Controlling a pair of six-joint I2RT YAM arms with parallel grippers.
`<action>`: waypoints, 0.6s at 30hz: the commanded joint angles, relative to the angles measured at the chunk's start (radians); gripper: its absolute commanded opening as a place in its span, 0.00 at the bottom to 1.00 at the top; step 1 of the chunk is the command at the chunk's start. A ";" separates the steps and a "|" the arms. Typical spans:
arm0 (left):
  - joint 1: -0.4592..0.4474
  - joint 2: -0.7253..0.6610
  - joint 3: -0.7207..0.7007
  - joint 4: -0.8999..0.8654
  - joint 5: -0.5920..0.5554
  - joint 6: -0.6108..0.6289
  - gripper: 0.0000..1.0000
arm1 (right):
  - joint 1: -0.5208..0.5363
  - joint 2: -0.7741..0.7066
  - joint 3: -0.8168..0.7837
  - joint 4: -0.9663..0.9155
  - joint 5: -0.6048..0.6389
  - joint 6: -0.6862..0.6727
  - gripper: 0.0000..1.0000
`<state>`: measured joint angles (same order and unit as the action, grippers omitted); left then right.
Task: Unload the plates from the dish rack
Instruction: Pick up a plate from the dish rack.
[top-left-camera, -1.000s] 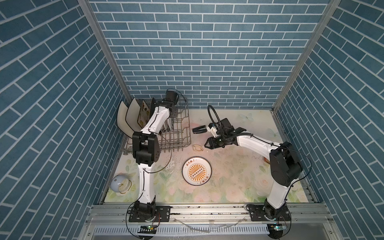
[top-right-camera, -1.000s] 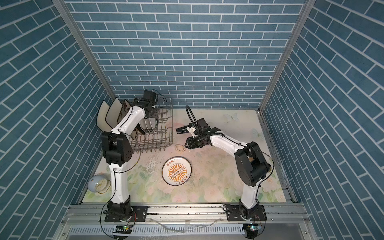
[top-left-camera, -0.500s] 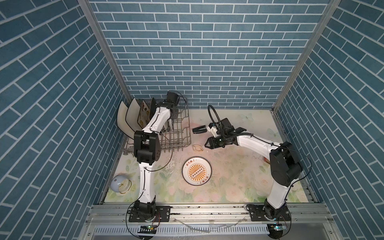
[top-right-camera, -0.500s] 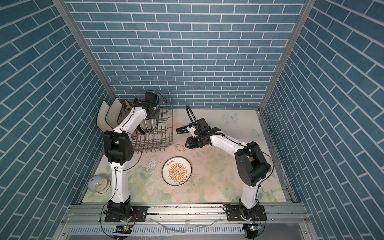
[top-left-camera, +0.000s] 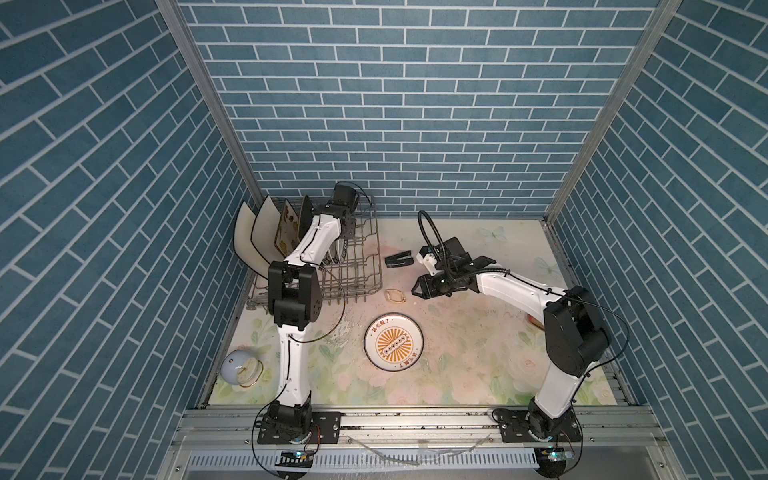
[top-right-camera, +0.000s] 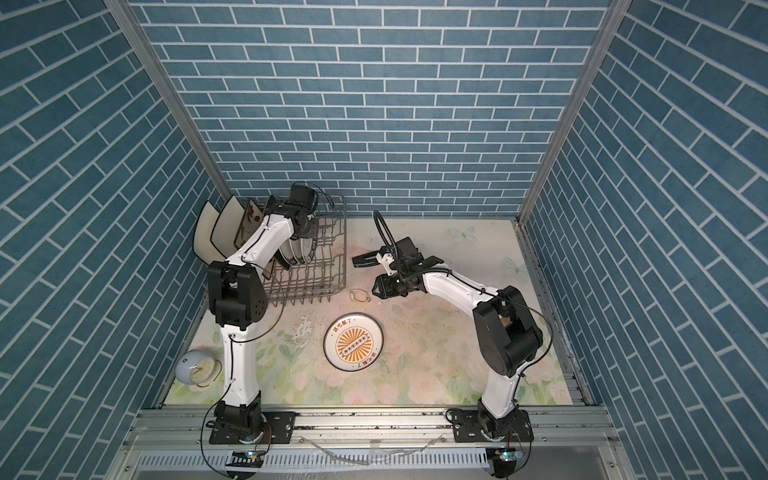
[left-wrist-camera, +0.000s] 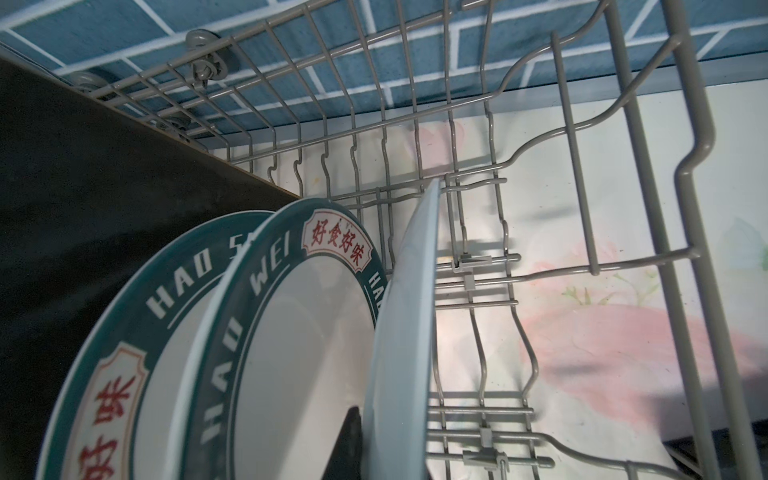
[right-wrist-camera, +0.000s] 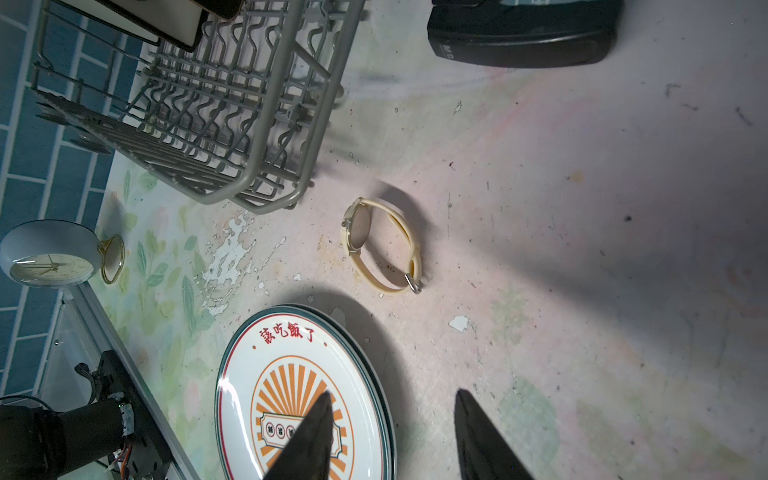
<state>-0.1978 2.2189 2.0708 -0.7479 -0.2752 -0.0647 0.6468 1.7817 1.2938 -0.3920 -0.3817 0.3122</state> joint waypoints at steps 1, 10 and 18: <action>-0.016 -0.024 -0.027 0.003 0.027 -0.021 0.14 | -0.003 -0.052 -0.037 -0.008 0.022 -0.032 0.49; -0.041 -0.111 -0.048 0.006 -0.009 -0.018 0.12 | -0.003 -0.126 -0.108 0.017 0.041 -0.032 0.49; -0.064 -0.185 -0.058 0.001 -0.023 -0.030 0.11 | -0.003 -0.210 -0.191 0.038 0.069 -0.030 0.48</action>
<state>-0.2310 2.0857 2.0132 -0.7498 -0.3206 -0.0761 0.6468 1.6150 1.1477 -0.3679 -0.3370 0.3122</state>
